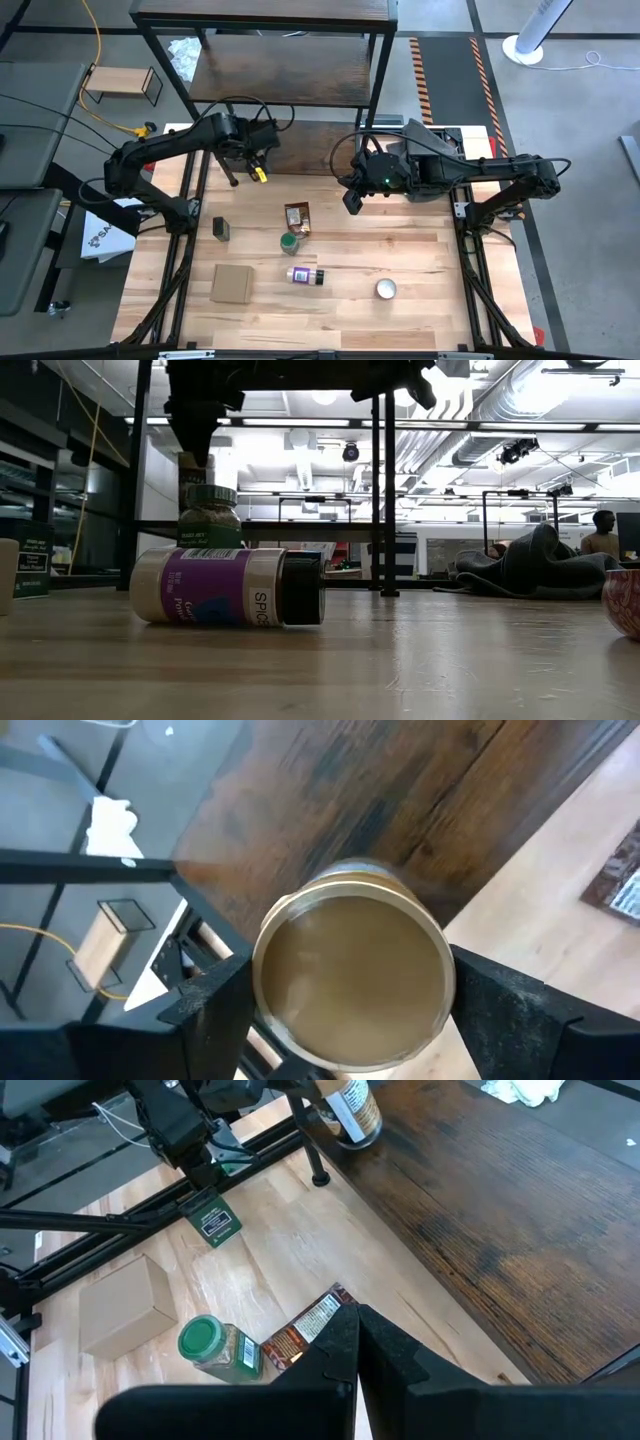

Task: Shelf spices
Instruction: Put the gold seasoning bottle on the shelf

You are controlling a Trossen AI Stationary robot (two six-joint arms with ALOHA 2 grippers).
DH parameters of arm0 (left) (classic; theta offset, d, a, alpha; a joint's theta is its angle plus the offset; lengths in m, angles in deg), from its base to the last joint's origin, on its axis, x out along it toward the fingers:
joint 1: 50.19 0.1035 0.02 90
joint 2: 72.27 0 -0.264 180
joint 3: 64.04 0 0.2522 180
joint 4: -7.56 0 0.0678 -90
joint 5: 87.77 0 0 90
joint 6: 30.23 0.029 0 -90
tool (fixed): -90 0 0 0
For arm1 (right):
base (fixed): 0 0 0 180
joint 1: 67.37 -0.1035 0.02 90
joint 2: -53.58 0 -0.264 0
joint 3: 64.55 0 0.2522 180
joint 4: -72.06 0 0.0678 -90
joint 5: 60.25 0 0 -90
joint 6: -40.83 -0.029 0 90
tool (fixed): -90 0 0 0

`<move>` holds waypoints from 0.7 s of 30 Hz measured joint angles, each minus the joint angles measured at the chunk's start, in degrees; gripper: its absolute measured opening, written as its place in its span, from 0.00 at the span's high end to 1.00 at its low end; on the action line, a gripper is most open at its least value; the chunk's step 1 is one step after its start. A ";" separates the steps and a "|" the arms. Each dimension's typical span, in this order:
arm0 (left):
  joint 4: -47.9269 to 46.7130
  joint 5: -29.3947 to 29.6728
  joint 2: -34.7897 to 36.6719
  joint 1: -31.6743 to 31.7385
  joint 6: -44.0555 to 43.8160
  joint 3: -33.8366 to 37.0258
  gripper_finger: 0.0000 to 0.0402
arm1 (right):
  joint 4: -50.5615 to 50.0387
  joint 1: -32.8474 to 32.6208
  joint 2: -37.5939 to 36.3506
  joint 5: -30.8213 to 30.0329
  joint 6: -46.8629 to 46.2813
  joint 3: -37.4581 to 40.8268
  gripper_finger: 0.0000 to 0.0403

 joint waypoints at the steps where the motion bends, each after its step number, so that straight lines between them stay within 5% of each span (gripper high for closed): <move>1: 0.23 0.41 0.00 -0.03 0.05 0.00 0.26 | 0.01 0.00 0.00 0.00 0.00 0.00 1.00; 21: 0.59 4.60 0.00 -0.03 2.51 0.00 0.25 | -0.02 0.00 0.00 0.00 -0.24 0.00 1.00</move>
